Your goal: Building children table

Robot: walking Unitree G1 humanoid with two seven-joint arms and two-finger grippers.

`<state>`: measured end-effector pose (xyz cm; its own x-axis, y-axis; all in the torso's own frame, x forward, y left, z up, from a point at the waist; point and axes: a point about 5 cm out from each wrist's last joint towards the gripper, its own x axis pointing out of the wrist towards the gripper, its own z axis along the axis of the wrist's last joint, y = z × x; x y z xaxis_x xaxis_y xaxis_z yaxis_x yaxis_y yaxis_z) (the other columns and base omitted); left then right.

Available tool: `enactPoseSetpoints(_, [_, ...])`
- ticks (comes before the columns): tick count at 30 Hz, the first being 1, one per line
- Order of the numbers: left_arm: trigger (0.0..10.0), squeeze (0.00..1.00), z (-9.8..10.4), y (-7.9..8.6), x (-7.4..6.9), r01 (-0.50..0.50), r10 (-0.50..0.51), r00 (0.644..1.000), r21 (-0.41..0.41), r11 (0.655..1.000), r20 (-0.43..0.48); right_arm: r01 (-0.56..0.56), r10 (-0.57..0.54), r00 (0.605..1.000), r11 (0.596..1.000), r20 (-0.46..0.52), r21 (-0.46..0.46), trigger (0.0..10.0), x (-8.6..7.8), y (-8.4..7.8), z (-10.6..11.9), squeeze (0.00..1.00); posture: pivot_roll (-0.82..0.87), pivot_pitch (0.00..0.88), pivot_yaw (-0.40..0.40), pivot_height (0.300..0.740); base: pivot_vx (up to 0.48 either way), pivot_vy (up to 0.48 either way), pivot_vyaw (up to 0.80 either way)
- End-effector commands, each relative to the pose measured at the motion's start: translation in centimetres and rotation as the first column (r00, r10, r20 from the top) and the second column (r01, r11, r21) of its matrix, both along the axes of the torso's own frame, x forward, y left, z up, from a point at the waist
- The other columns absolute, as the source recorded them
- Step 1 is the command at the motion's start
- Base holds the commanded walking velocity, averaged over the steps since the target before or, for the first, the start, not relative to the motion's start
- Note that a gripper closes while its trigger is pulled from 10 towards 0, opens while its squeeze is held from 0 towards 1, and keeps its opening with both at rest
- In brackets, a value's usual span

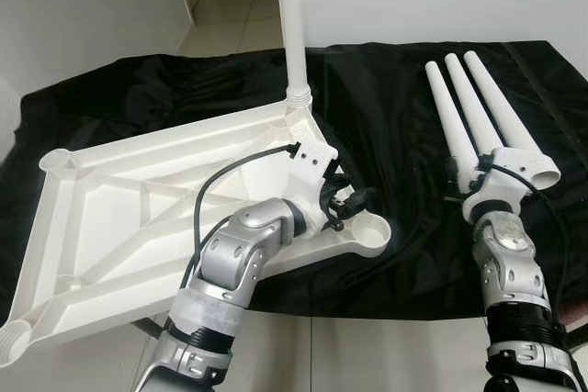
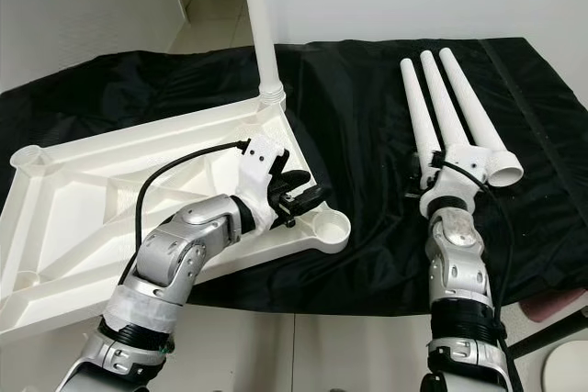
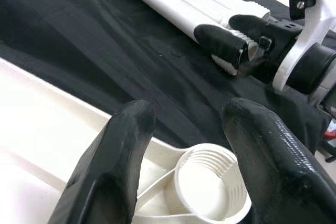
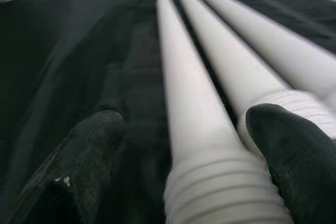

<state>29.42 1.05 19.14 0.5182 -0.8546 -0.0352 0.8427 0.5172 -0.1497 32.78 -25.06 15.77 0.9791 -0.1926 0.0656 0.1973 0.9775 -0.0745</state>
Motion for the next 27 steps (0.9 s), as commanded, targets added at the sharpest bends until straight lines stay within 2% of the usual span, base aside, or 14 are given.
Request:
enactPoseSetpoints(1, [10.0,0.00,-0.1,0.6,0.3,-0.092,0.092,0.996,0.033,0.995,0.000,-0.045,0.045,0.998,0.999,-0.047,-0.013,10.0,0.3,0.5,-0.6,0.00,-0.04,0.110,0.062,0.740,0.000,0.000,0.00])
enactPoseSetpoints(5, [10.0,0.00,-0.1,0.8,0.2,-0.107,0.108,0.994,0.035,0.994,-0.003,-0.079,0.076,0.994,0.996,-0.084,-0.033,10.0,0.4,0.8,-1.2,0.00,-0.03,0.119,0.059,0.740,0.000,0.000,0.00])
enactPoseSetpoints(13, [10.0,0.00,0.1,1.2,0.2,-0.147,0.147,0.989,0.040,0.988,0.007,-0.061,0.064,0.992,0.998,-0.110,0.027,10.0,0.5,1.4,-2.8,0.00,-0.02,0.123,0.058,0.740,0.000,0.000,0.00])
enactPoseSetpoints(17, [10.0,0.00,0.2,1.2,0.4,-0.152,0.152,0.988,0.039,0.988,0.014,-0.058,0.062,0.992,0.998,-0.106,0.039,10.0,0.7,1.5,-2.9,0.00,-0.01,0.118,0.060,0.740,0.000,0.000,0.00])
enactPoseSetpoints(18, [10.0,0.00,0.4,1.2,0.4,-0.154,0.153,0.988,0.037,0.987,0.024,-0.056,0.061,0.993,0.997,-0.104,0.054,7.8,0.8,1.5,-2.9,0.00,-0.01,0.118,0.060,0.740,0.000,0.000,0.00])
enactPoseSetpoints(21, [10.0,0.00,0.5,1.2,0.4,-0.155,0.154,0.988,0.036,0.987,0.030,-0.055,0.062,0.993,0.996,-0.104,0.063,7.8,0.9,1.5,-2.9,0.00,-0.01,0.118,0.060,0.740,0.000,0.000,0.00])
enactPoseSetpoints(22, [10.0,0.00,0.7,1.2,0.6,-0.162,0.161,0.986,0.034,0.986,0.043,-0.054,0.060,0.995,0.996,-0.084,0.072,0.0,1.0,1.4,-2.5,0.00,-0.02,0.104,0.061,0.740,0.000,0.000,0.00])
enactPoseSetpoints(27, [10.0,0.00,1.0,1.4,1.1,-0.179,0.177,0.982,0.029,0.983,0.062,-0.056,0.063,0.996,0.994,-0.065,0.094,0.0,1.1,1.3,-2.4,0.00,-0.01,0.094,0.057,0.740,0.000,0.000,0.00])
